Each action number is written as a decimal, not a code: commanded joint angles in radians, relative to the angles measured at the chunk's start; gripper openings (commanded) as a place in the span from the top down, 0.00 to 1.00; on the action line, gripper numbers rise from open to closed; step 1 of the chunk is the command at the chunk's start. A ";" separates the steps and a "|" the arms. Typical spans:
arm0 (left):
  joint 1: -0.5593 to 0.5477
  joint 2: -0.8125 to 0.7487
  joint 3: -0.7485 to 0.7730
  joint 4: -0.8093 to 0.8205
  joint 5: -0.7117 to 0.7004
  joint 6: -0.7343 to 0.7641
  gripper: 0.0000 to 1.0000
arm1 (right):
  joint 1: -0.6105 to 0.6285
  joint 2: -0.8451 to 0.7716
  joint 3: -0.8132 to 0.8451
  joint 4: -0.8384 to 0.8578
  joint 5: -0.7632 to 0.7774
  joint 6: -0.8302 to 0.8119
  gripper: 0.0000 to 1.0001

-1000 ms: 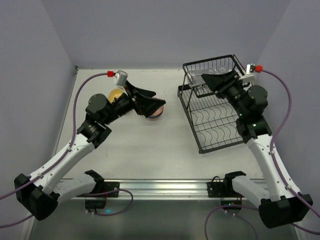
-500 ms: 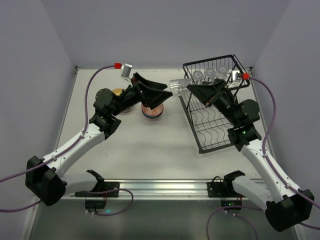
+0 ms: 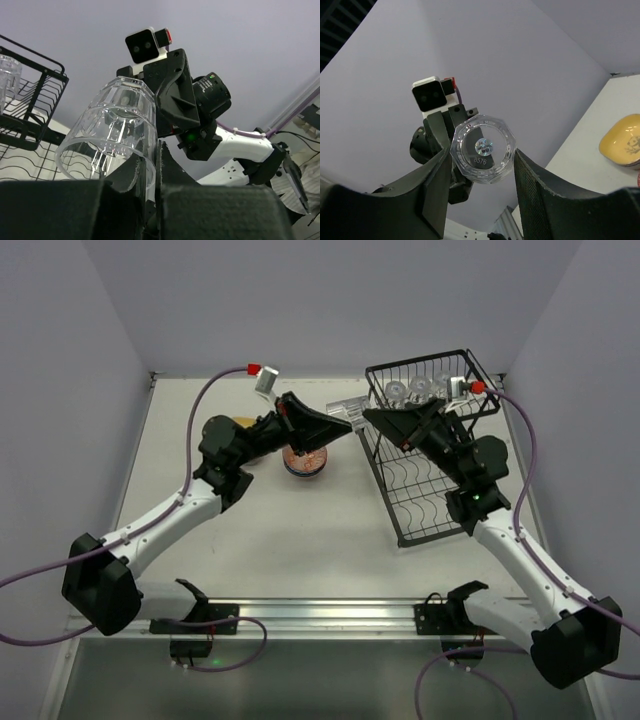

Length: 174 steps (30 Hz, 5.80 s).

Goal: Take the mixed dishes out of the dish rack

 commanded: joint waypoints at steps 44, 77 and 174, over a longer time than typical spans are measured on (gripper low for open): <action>-0.357 0.551 0.467 -1.750 -0.720 0.789 1.00 | -0.012 -0.353 0.109 -1.254 0.623 -0.839 0.01; -0.306 0.039 0.413 -1.474 -0.964 0.685 0.00 | -0.171 -0.161 0.357 -1.276 0.608 -0.758 0.01; -0.125 -0.347 -0.044 -0.285 -0.138 0.337 0.00 | 0.100 -0.009 0.055 0.073 0.037 -0.072 1.00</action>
